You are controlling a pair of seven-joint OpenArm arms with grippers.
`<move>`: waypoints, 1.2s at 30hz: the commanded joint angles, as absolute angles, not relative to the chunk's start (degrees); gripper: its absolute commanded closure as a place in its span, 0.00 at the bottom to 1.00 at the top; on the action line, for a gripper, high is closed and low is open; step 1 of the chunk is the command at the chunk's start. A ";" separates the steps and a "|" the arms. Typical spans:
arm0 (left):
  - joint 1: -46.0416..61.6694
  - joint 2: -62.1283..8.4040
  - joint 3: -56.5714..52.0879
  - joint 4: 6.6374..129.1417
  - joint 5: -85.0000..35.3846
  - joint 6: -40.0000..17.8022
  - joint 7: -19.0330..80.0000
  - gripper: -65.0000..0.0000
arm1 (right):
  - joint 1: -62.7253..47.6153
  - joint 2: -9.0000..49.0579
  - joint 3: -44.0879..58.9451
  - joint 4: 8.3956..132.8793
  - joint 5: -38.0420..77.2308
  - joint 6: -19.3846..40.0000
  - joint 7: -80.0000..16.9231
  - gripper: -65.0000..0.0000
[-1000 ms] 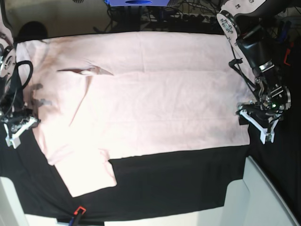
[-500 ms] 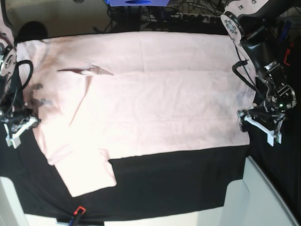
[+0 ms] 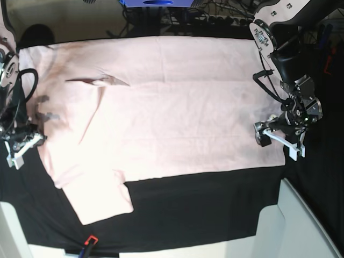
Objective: Fold the T-shirt properly
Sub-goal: 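Move both grippers along the shirt's sides toward its middle, then grasp the shirt's side edges with both grippers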
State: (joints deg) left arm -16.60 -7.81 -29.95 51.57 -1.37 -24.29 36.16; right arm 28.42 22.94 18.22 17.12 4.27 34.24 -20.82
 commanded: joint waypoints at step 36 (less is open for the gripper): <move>-18.24 -8.40 -29.85 52.00 -1.80 -24.66 35.91 0.28 | 28.09 23.87 18.07 17.80 4.18 34.77 -21.32 1.00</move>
